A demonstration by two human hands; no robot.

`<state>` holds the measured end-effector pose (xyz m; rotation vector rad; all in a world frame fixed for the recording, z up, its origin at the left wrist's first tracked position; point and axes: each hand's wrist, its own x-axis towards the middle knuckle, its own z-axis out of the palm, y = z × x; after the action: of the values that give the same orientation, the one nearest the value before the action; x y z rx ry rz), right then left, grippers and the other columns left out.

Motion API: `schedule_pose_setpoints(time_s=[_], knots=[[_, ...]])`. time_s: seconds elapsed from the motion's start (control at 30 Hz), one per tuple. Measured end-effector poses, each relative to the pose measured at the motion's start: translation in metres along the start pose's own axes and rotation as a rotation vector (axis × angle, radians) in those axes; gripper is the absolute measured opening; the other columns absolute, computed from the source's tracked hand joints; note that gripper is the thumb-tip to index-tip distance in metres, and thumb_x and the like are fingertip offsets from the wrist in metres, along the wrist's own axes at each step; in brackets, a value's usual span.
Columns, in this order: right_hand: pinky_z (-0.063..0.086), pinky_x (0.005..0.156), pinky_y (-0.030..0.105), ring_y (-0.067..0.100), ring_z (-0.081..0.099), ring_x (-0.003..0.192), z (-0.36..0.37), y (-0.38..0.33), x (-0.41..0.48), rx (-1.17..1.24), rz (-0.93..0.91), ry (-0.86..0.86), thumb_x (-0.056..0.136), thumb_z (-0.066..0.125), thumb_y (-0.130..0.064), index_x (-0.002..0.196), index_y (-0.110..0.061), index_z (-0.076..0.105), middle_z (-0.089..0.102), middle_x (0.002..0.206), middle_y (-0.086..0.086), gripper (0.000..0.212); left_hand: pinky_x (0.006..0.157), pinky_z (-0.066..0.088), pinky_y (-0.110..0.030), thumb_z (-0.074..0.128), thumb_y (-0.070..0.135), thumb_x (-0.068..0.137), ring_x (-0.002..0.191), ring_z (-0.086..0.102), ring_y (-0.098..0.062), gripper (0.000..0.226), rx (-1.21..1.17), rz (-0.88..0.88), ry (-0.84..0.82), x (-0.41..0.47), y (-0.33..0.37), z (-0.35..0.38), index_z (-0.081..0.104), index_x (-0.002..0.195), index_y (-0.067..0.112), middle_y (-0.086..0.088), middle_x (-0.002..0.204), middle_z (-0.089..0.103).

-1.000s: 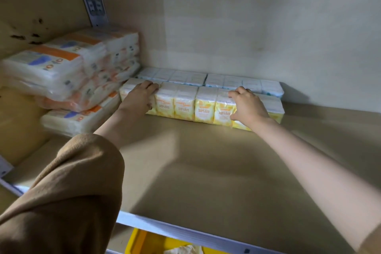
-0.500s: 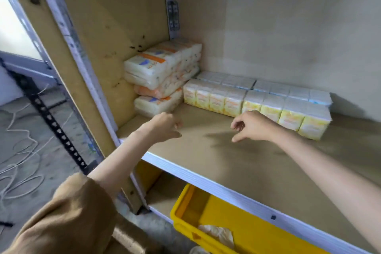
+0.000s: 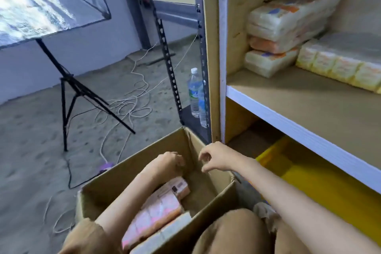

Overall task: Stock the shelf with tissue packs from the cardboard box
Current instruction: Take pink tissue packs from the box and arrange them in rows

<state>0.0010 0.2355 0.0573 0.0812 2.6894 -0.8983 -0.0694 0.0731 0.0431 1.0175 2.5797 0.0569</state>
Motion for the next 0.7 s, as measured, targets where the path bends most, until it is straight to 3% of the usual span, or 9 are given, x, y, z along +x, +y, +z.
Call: schedule_pose_setpoints(time_s=[0.1,0.2,0.43,0.53,0.7], knots=[[0.046,0.087,0.028,0.024,0.059,0.109,0.037,-0.010,0.027,-0.023,0.015,-0.069,0.079,0.068,-0.016,0.114,-0.007,0.063,0.064,0.119,0.011,0.036,0.086,0.047,-0.031,0.057,0.018,0.084,0.110,0.058,-0.024,0.024,-0.010,-0.107,-0.078,-0.013,-0.041,0.032,0.062,0.107,0.014,-0.006,0.115,0.061],[0.049,0.091,0.032,0.027,0.059,0.110,0.068,-0.011,0.053,-0.050,0.071,-0.123,0.078,0.067,-0.013,0.112,-0.008,0.064,0.063,0.121,0.012,0.034,0.091,0.046,-0.032,0.058,0.018,0.085,0.115,0.056,-0.023,0.032,-0.045,-0.179,-0.146,-0.020,-0.079,0.061,0.059,0.117,0.014,-0.006,0.123,0.059],[0.045,0.072,0.028,0.032,0.062,0.104,0.126,-0.007,0.099,-0.194,0.154,-0.303,0.078,0.065,-0.013,0.093,-0.005,0.064,0.065,0.113,0.018,0.018,0.097,0.044,-0.035,0.060,0.017,0.085,0.121,0.052,-0.027,0.044,-0.141,-0.319,-0.210,-0.014,-0.138,0.127,0.052,0.127,0.015,-0.006,0.133,0.052],[0.051,0.083,0.032,0.033,0.060,0.108,0.155,0.001,0.116,-0.228,0.184,-0.372,0.080,0.060,-0.009,0.110,0.001,0.062,0.063,0.118,0.019,0.031,0.100,0.045,-0.038,0.061,0.019,0.083,0.122,0.050,-0.028,0.052,-0.197,-0.379,-0.254,-0.011,-0.149,0.157,0.045,0.133,0.012,-0.009,0.135,0.048],[0.050,0.086,0.031,0.031,0.060,0.110,0.192,0.017,0.136,-0.271,0.229,-0.529,0.080,0.063,-0.008,0.111,0.000,0.062,0.062,0.121,0.017,0.032,0.103,0.042,-0.034,0.070,0.026,0.074,0.128,0.044,-0.027,0.070,-0.308,-0.481,-0.319,-0.006,-0.158,0.195,0.040,0.135,0.010,-0.010,0.140,0.041]])
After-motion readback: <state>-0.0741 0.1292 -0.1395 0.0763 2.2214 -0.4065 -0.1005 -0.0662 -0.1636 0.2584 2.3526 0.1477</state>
